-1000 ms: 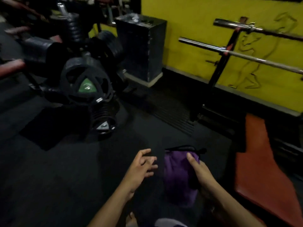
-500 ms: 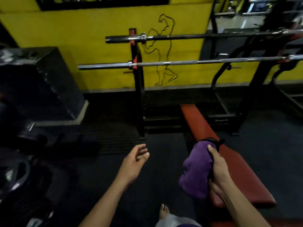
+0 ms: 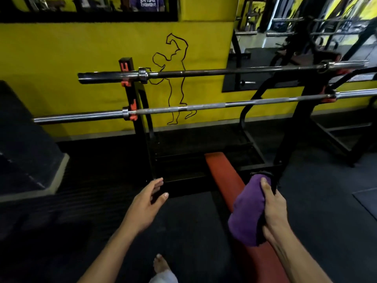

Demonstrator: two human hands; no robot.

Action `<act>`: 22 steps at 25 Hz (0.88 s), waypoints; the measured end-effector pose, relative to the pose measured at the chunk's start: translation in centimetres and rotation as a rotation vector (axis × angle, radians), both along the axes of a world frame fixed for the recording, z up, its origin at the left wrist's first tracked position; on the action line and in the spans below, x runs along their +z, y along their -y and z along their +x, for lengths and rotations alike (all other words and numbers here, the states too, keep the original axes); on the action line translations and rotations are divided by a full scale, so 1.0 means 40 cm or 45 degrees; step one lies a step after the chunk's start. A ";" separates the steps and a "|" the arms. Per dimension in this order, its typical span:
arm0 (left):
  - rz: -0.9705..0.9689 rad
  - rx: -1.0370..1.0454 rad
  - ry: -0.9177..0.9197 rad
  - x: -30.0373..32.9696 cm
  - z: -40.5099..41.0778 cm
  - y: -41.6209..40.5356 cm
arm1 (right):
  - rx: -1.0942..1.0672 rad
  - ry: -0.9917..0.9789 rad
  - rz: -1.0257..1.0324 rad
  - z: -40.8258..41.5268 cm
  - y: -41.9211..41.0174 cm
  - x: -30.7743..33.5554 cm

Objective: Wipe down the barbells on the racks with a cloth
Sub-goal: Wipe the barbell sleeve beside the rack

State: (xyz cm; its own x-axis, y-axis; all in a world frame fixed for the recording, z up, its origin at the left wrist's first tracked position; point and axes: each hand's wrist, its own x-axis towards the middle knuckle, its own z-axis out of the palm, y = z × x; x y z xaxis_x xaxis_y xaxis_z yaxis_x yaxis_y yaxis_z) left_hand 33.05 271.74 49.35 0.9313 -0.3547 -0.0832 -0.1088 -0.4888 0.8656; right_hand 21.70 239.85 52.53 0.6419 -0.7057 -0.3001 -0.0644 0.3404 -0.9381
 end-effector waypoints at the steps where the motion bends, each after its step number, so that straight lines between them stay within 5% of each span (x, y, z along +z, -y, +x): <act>1: 0.060 -0.017 0.047 -0.015 0.061 -0.001 | -0.001 -0.013 -0.013 0.050 0.010 -0.007; 9: 0.345 -0.159 0.256 -0.030 0.559 0.042 | -0.033 -0.081 -0.316 0.437 0.120 0.056; 15: 0.580 -0.240 0.473 -0.011 0.903 0.157 | -0.195 -0.055 -0.221 0.669 0.246 0.042; 22: 0.775 -0.173 0.525 -0.041 1.175 0.291 | 0.008 -0.038 -0.630 0.994 0.458 0.006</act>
